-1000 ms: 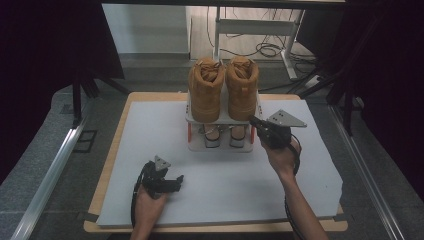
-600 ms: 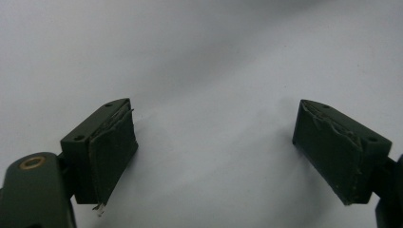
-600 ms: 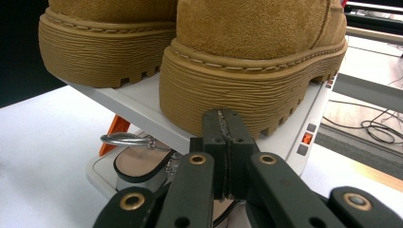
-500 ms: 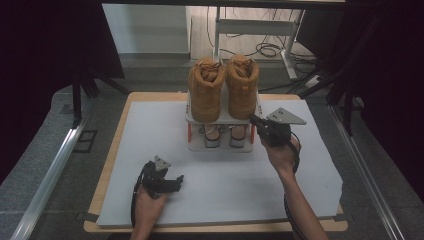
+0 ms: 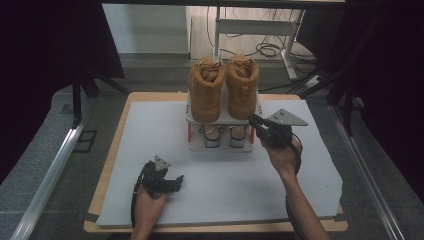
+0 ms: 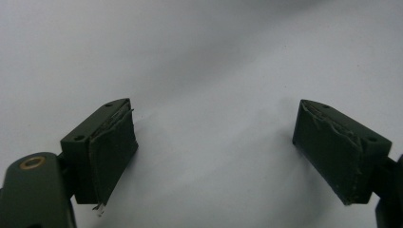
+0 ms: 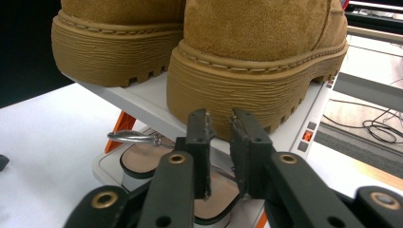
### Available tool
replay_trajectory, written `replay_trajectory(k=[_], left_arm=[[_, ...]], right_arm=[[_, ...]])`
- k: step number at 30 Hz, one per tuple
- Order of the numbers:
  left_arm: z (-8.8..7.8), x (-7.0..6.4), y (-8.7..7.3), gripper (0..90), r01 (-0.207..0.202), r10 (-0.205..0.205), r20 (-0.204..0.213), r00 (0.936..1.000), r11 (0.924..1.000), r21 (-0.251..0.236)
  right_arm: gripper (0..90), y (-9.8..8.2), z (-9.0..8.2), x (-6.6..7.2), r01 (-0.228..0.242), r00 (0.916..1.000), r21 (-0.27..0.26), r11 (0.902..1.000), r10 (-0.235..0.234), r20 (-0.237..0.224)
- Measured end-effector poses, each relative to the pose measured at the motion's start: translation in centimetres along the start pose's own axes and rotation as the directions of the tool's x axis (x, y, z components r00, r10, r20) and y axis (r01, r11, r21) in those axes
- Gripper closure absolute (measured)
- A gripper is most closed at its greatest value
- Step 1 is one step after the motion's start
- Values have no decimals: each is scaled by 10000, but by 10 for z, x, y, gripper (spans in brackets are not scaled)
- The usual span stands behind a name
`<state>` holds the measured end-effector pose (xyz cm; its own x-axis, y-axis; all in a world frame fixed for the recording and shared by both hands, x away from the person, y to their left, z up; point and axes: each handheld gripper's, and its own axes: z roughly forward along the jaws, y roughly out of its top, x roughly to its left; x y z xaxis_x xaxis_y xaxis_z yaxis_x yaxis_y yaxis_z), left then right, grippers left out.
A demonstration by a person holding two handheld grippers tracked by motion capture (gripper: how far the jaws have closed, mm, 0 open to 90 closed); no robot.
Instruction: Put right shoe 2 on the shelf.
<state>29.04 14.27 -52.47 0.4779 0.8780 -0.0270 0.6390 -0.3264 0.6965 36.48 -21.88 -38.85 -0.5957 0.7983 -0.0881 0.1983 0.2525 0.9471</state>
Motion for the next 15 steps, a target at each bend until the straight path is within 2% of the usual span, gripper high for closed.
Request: replay_trajectory(k=[15], left_arm=[[0, 0, 0, 141, 28, -28, -3, 10000, 10000, -19]], right_arm=[[493, -5, -6, -1, 161, 9999, 144, 9998, -161, -3]])
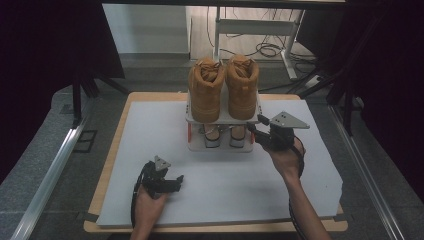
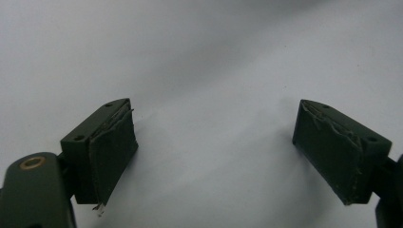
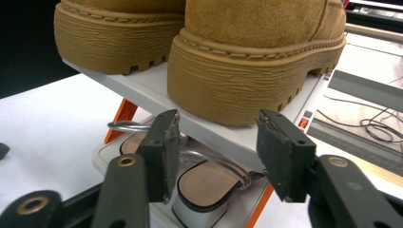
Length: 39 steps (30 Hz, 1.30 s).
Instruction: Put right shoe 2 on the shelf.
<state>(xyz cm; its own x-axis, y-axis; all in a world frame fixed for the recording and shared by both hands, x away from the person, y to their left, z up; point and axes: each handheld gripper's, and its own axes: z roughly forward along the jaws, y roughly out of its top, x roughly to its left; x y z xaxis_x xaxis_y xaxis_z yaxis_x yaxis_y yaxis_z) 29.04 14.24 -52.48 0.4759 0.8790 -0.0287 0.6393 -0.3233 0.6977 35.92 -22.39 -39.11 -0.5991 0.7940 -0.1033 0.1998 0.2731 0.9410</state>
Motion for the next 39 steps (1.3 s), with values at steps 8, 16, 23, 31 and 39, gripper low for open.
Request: replay_trajectory(k=[8, 16, 23, 31, 39], left_arm=[[0, 0, 0, 140, 2, -2, 0, 10000, 10000, -2], [0, 0, 0, 141, -10, 10, -10, 10000, 10000, -6], [0, 0, 0, 141, -11, 11, -8, 10000, 10000, -6], [0, 0, 0, 141, -7, 7, -7, 10000, 10000, -5], [0, 0, 0, 141, -15, 15, -14, 10000, 10000, -7]], right_arm=[[379, -2, -5, -2, -101, 9999, 66, 9999, 102, -112], [309, -4, -13, -2, -200, 9994, 144, 9997, 204, -285], [244, -7, -22, -6, -418, 9984, 263, 9988, 427, -380], [152, -16, -31, -15, -591, 9978, 525, 9969, 605, -256], [123, -30, -39, -23, -804, 9966, 731, 9941, 816, -143]])
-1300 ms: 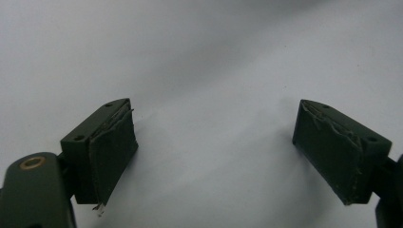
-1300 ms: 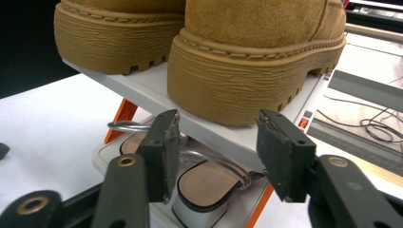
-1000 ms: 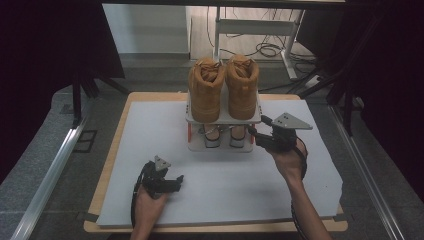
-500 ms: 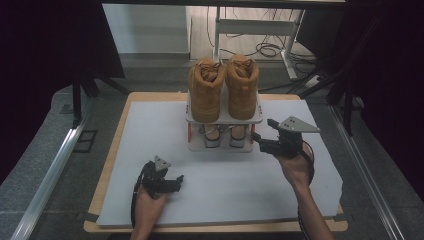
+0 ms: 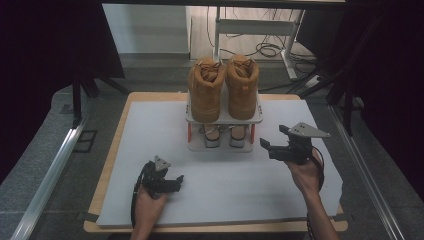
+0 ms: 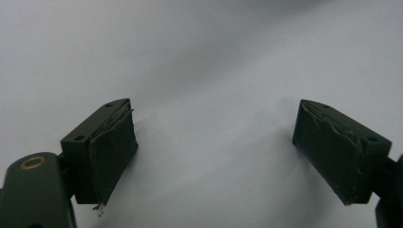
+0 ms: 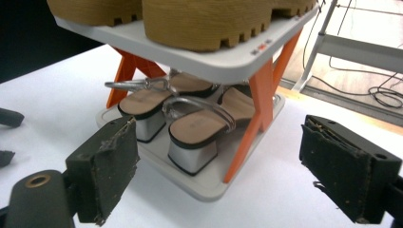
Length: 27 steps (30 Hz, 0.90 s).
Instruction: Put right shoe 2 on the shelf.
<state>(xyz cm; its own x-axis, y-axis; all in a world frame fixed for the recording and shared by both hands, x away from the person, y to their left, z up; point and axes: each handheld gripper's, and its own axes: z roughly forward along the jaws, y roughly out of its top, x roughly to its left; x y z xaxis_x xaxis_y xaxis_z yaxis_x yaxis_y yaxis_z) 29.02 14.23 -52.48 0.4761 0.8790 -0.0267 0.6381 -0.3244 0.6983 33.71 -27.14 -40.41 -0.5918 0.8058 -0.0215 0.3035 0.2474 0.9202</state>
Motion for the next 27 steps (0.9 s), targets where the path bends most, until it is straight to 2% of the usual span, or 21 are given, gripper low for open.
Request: replay_trajectory(k=[13, 25, 27], left_arm=[[0, 0, 0, 141, -5, 5, -1, 10000, 10000, -5], [0, 0, 0, 141, -1, 1, 3, 10000, 10000, 27], [0, 0, 0, 141, 2, -2, 0, 10000, 10000, 29]], right_arm=[[76, -24, -11, -9, -79, 10000, 347, 9994, 78, 55], [52, -49, -24, -20, 56, 9997, 1079, 9942, -80, 217], [45, -55, -26, -23, -84, 9995, 1137, 9935, 50, 301]])
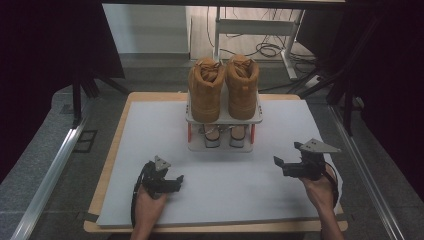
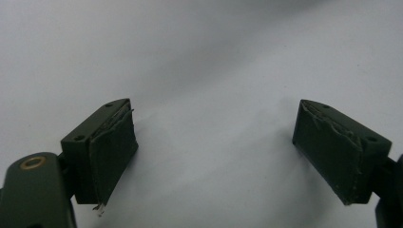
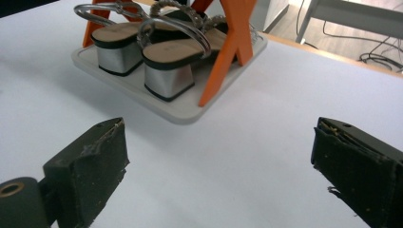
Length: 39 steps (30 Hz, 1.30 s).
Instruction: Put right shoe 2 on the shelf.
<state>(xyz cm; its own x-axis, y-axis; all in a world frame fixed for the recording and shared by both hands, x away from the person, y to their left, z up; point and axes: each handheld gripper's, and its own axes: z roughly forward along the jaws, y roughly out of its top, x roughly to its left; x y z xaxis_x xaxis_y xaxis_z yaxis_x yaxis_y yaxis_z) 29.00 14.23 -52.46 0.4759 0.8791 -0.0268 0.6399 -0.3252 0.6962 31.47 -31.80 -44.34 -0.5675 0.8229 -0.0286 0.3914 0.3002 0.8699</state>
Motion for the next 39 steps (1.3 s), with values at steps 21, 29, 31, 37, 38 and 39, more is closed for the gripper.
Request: replay_trajectory(k=[21, 29, 31, 37, 38, 39], left_arm=[[0, 0, 0, 142, -16, 16, -8, 10000, 10000, -13], [0, 0, 0, 142, -21, 21, -13, 10000, 10000, -18], [0, 0, 0, 142, -20, 20, -12, 10000, 10000, -19], [0, 0, 0, 142, -29, 29, -16, 10000, 10000, -22], [0, 0, 0, 143, -29, 29, -19, 10000, 10000, -23], [0, 0, 0, 143, -27, 27, -20, 10000, 10000, -23]], right_arm=[[19, -47, -2, -13, -302, 9993, 1136, 9931, 276, 241], [20, -63, 4, -12, -239, 9994, 1733, 9846, 194, 278], [19, -68, 7, -12, -249, 9994, 1989, 9797, 197, 280], [6, -81, 17, -14, -319, 9993, 2679, 9629, 251, 288], [11, -81, 17, -16, -472, 9988, 2693, 9619, 414, 272], [9, -81, 17, -16, -478, 9987, 2694, 9618, 418, 282]])
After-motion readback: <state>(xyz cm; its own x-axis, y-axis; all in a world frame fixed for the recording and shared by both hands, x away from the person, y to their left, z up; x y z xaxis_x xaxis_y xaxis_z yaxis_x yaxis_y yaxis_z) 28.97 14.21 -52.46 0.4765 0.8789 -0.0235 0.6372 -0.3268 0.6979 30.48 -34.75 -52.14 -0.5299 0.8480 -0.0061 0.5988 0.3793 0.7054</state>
